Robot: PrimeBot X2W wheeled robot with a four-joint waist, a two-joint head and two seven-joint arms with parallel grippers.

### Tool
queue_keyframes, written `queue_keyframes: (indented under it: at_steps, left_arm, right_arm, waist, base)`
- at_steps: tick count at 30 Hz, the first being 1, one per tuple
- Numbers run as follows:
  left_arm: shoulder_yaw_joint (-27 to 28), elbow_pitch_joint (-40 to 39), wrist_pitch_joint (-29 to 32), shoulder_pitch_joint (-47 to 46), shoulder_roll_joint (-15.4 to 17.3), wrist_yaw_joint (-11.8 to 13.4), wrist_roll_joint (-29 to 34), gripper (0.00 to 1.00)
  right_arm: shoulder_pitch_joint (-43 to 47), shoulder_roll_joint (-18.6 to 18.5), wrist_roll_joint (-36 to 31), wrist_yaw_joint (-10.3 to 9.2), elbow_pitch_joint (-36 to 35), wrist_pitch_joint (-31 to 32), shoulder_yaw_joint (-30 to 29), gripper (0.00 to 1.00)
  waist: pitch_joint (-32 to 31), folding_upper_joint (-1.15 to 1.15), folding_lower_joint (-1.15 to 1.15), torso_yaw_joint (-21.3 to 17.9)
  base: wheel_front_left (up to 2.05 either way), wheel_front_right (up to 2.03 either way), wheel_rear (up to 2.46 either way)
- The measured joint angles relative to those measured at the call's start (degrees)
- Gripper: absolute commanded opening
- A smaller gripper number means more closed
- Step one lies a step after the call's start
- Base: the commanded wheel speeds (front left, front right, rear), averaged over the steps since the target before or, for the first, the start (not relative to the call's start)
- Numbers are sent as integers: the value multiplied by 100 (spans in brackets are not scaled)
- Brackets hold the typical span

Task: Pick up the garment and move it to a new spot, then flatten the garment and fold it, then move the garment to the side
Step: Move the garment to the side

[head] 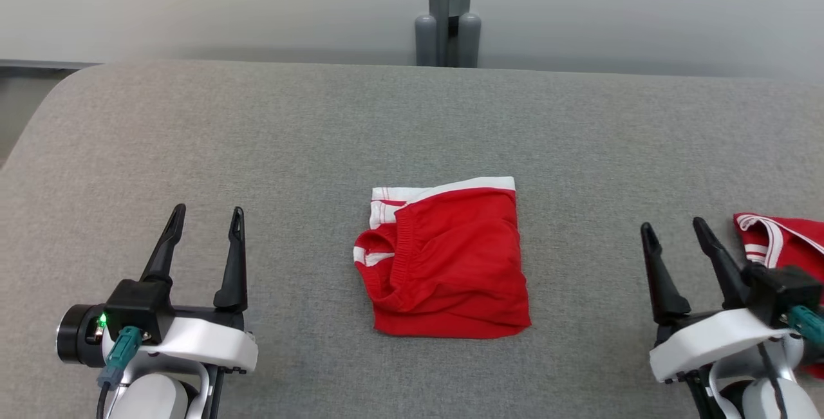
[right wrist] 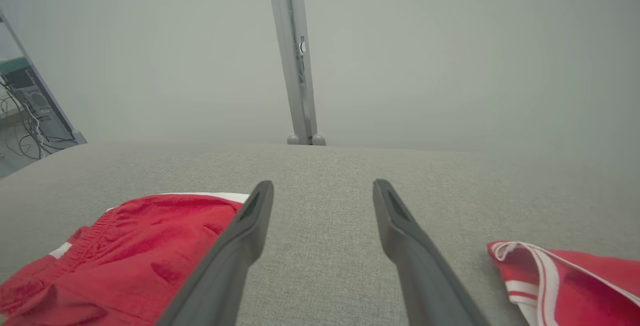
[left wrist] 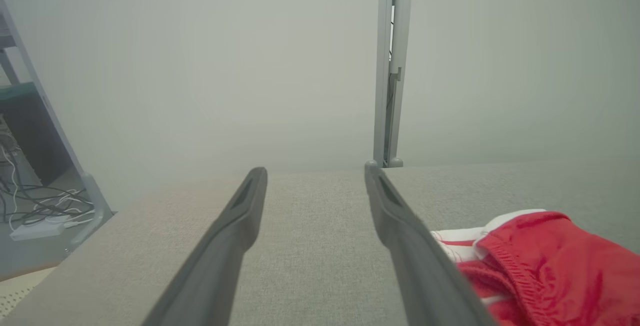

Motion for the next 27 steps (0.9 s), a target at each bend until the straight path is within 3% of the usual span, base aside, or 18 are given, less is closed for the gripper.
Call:
queue_keyframes:
  at_steps: [5,16,26,27]
  left_arm:
    - [38,3,0,-28,-102,-64,48,100]
    - [167,47,0,-24,-309,-202,182,100]
    - [288,94,0,-15,-423,-330,303,100]
    - [299,102,0,-18,-428,-337,309,100]
  right_arm:
    - [-245,7,7,0,516,122,367,100]
    - [-996,19,420,1,2512,-79,938,100]
    - [-1427,-21,1109,-1,3747,-196,1653,100]
    - [-1460,-23,1182,-2,3783,-180,1772,96]
  waist:
    - [37,0,0,326]
    - [159,0,0,1028]
    - [225,0,0,1009]
    - [227,0,0,986]
  base:
    - [0,0,0]
    - [0,0,0]
    - [0,0,0]
    - [0,0,0]
